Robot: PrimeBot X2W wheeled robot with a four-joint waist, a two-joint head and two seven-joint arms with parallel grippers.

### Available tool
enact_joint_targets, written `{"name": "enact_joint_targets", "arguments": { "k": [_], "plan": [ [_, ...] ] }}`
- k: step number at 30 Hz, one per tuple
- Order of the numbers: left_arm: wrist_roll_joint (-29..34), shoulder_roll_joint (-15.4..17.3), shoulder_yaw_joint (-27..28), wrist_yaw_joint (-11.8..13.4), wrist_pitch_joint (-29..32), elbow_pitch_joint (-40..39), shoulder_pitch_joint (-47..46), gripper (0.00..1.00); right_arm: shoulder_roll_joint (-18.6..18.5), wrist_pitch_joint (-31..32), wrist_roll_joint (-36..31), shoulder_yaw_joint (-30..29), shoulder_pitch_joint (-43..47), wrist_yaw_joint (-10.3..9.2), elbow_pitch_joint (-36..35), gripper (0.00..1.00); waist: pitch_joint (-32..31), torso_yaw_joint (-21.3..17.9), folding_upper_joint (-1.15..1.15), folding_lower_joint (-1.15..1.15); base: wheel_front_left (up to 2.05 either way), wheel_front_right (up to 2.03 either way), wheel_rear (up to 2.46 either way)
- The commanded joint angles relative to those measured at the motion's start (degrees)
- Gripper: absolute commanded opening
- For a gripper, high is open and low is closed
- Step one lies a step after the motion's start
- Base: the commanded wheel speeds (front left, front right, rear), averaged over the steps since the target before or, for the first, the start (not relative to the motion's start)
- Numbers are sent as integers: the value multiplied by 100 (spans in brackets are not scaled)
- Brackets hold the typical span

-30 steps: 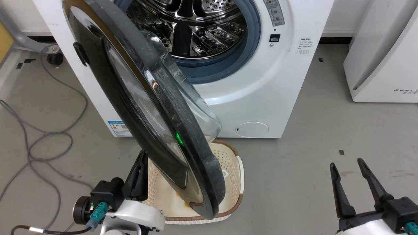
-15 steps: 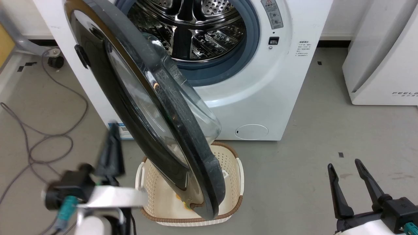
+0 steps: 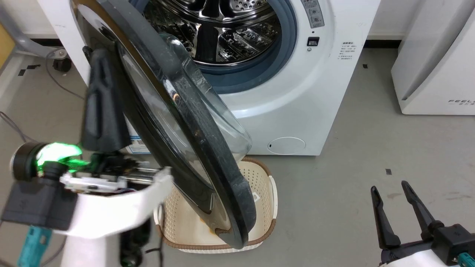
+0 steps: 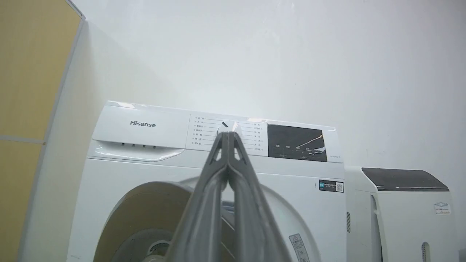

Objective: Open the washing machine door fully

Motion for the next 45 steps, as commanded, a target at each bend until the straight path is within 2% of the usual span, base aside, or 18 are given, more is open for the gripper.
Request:
{"name": "enact_joint_targets", "arguments": {
  "k": [1,5,9,15,19,25,29,35,45],
  "plan": [
    [7,5,-172,17,-4,-124,-95,0,19,4,39,9,32,2,29,100,9,-14,0,0,0,0,0],
    [7,5,-789,-58,212,-462,-199,0,19,-4,69,15,23,2,77,100,35,-39,0,0,0,0,0],
    [-52,5,-1548,-241,617,-608,-205,0,19,-5,92,0,15,2,126,100,51,-43,0,0,0,0,0],
    [-30,23,-2540,-491,1391,-472,86,0,19,0,112,-19,0,2,182,100,64,-37,0,0,0,0,0],
    [-119,89,-2960,-529,1891,-324,464,0,19,6,127,-19,-6,2,227,100,89,-27,0,0,0,0,0],
    [-344,253,-3259,-455,2529,-78,1078,0,19,6,152,-12,-4,2,284,100,83,-11,0,0,0,0,0],
    [-363,340,-3387,-422,2696,349,1295,0,19,1,167,-21,-13,2,313,100,85,18,0,0,0,0,0],
    [-258,255,-3452,-405,2450,1282,1064,0,19,4,173,7,-54,2,372,100,94,37,0,0,0,0,0],
    [-378,58,-3208,21,1852,2173,482,0,19,-36,225,53,-68,2,496,100,120,-35,0,0,0,0,0]
  ]
}}
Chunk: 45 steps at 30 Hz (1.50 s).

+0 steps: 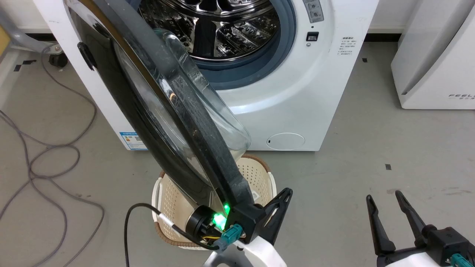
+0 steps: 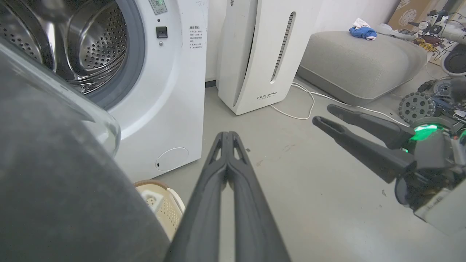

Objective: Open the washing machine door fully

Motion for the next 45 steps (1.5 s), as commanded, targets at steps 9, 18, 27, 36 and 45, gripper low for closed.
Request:
{"name": "enact_joint_targets", "arguments": {
  "k": [9,18,27,36,45],
  "plan": [
    [-118,-47,3,246,-226,170,-121,0,19,-42,74,18,-56,2,145,100,-3,33,0,0,0,0,0],
    [-179,203,54,465,-153,-281,392,0,19,-45,129,9,-46,2,275,100,-49,171,0,0,0,0,0],
    [-175,460,125,660,-97,-660,791,0,19,7,118,0,-27,2,360,100,-108,398,0,0,0,0,0],
    [-251,711,252,848,-101,-1086,1243,0,19,100,71,-21,2,2,361,100,-74,769,0,0,0,0,0],
    [-300,853,481,1151,-300,-1501,1696,0,19,198,4,-118,42,2,313,100,-65,1288,0,0,0,0,0]
  ]
}}
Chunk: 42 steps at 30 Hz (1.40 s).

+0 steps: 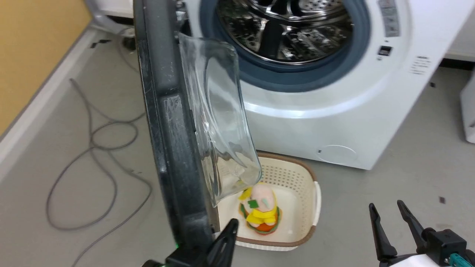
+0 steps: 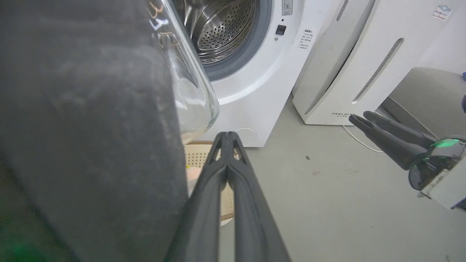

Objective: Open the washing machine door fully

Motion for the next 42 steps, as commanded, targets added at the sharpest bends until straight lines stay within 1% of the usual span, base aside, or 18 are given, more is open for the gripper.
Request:
{"name": "enact_joint_targets", "arguments": {
  "k": [1,10,11,15,20,27,32,35,39,42],
  "plan": [
    [-13,55,89,90,-60,-82,115,0,18,23,-45,-32,40,3,-38,100,9,204,0,0,0,0,0],
    [-84,136,421,430,-219,-280,461,0,18,141,-125,-131,63,3,-184,100,75,761,0,0,0,0,0],
    [-95,156,521,482,-302,-262,477,0,18,166,-136,-137,59,3,-224,100,89,850,0,0,0,0,0],
    [-157,259,839,543,-513,-51,420,0,18,149,-146,-81,30,3,-340,100,117,965,0,0,0,0,0],
    [-372,409,1402,558,-862,410,211,0,18,170,-150,-61,22,3,-410,100,146,1007,0,0,0,0,0],
    [-864,609,2262,442,-1346,1428,-193,0,18,182,-112,9,-23,3,-358,100,189,884,0,0,0,0,0],
    [-1087,740,2812,305,-1594,2210,-531,0,18,160,-70,27,-41,3,-309,100,244,798,0,0,0,0,0],
    [-1126,802,3101,204,-1659,2640,-774,0,18,158,-71,37,-72,3,-294,100,283,768,0,0,0,0,0],
    [-1088,853,3479,-33,-1681,3209,-1072,0,18,170,-79,55,-121,3,-268,100,310,729,0,0,0,0,0],
    [-898,710,3696,-132,-1683,3341,-1162,0,18,167,-78,61,-149,3,-251,100,316,708,0,0,0,0,0]
  ]
}}
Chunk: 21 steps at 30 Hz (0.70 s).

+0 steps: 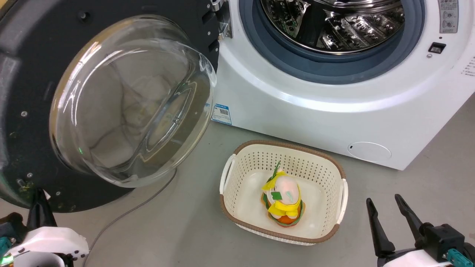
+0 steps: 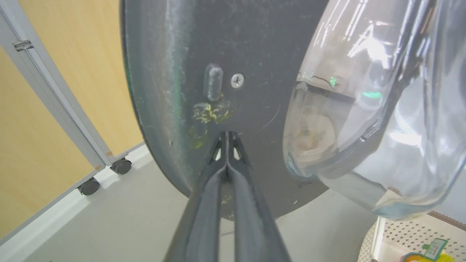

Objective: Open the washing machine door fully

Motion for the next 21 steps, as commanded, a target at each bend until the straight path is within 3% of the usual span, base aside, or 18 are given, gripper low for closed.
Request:
{"name": "enact_joint_targets", "arguments": {
  "k": [1,14,15,16,17,21],
  "plan": [
    [161,-149,114,-33,-27,30,-60,0,15,2,16,11,-124,3,18,100,-4,-16,0,0,0,0,0],
    [504,-953,684,-537,-29,-377,592,0,15,-98,130,81,-62,3,198,100,-258,-102,0,0,0,0,0],
    [540,-1025,692,-571,-29,-470,684,5,15,-109,133,86,-62,3,208,100,-279,-118,0,0,0,0,0],
    [604,-1096,677,-600,-29,-583,772,44,15,-120,138,82,-59,3,218,100,-301,-132,0,0,0,0,0],
    [663,-1169,638,-640,-29,-685,863,100,15,-130,144,80,-54,3,227,100,-321,-147,0,0,0,0,0],
    [928,-1341,363,-802,-29,-1030,1128,100,15,-152,157,94,-33,3,250,100,-379,-237,0,0,0,0,0]
  ]
}}
